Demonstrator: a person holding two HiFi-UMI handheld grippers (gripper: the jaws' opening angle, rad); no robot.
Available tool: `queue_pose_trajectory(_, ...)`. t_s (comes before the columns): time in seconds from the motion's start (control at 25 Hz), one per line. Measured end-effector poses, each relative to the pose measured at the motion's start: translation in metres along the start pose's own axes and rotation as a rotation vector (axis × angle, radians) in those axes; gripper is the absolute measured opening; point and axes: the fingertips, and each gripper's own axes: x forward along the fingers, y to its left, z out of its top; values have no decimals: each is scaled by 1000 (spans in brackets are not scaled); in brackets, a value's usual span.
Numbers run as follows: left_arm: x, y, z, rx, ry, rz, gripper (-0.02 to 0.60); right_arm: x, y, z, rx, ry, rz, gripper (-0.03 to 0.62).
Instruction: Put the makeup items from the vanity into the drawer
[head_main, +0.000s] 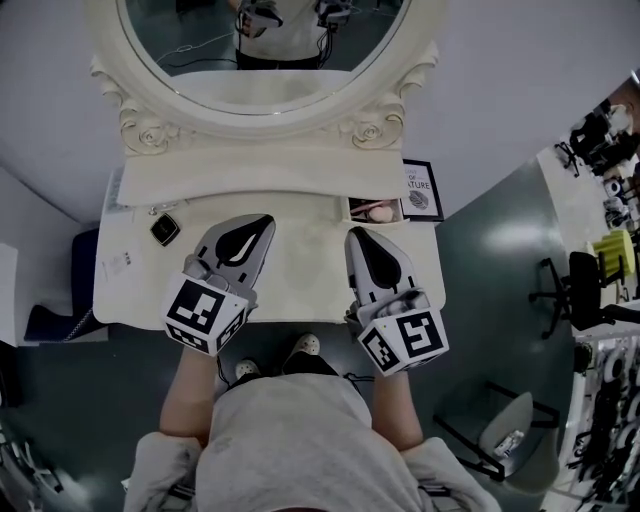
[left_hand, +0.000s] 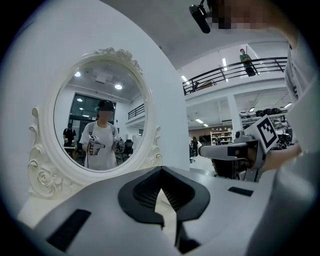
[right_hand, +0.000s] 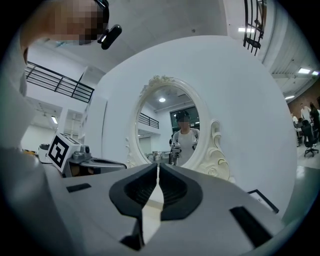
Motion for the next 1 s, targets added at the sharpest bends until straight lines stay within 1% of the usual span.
queue_pose_trajectory(0.24,-38,8,15,3,-53,42,14,0,31,6,-26,-3,24,28)
queue_pose_trajectory(0.48,-76,20,26,10,-91,117,14,0,62,9,-52,0,49,28)
queue_pose_trajectory(0.72,-110,26,34,1,-126,144,14,0,90,14,-74,-6,63,28)
queue_pose_trajectory(1.0,-146,30,46,23,-162,177,14,-4,117,17,-90,-15,72,28)
